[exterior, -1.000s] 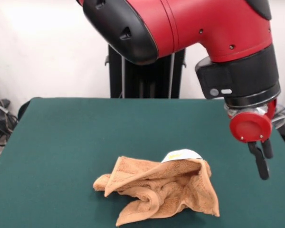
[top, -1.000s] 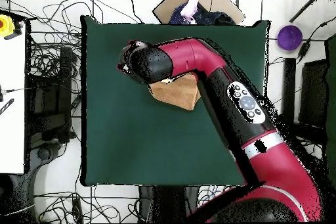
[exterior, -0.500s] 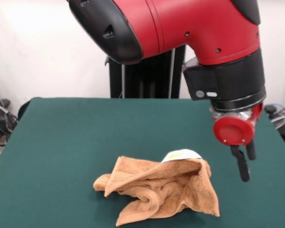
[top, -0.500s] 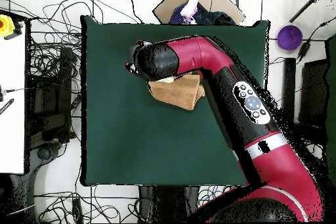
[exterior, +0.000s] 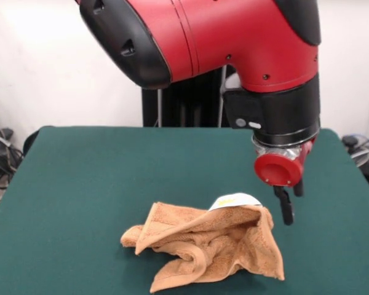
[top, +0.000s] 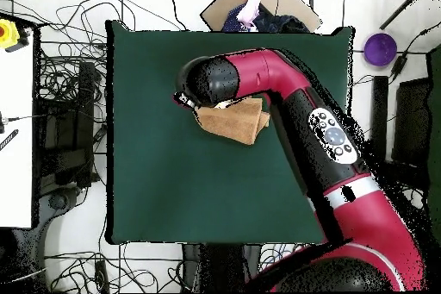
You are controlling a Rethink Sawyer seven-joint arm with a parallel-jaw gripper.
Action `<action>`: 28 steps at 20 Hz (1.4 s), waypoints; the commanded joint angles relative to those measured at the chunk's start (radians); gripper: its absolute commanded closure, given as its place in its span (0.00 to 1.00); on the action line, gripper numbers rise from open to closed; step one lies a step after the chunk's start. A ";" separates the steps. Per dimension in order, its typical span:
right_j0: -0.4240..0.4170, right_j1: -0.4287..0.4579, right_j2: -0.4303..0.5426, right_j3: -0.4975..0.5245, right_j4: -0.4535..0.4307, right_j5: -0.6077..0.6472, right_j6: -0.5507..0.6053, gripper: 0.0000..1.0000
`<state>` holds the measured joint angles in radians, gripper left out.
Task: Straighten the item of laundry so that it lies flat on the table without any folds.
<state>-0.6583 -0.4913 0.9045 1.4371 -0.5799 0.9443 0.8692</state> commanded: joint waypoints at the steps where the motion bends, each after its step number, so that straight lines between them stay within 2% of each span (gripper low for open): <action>1: 0.017 0.038 -0.094 -0.079 -0.055 0.131 -0.140 0.00; 15: 0.013 0.033 -0.077 -0.146 -0.069 0.178 -0.188 0.00; 28: 0.008 0.048 -0.102 -0.152 -0.107 0.200 -0.191 0.00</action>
<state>-0.6588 -0.4638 0.9044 1.3225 -0.6154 1.0329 0.8692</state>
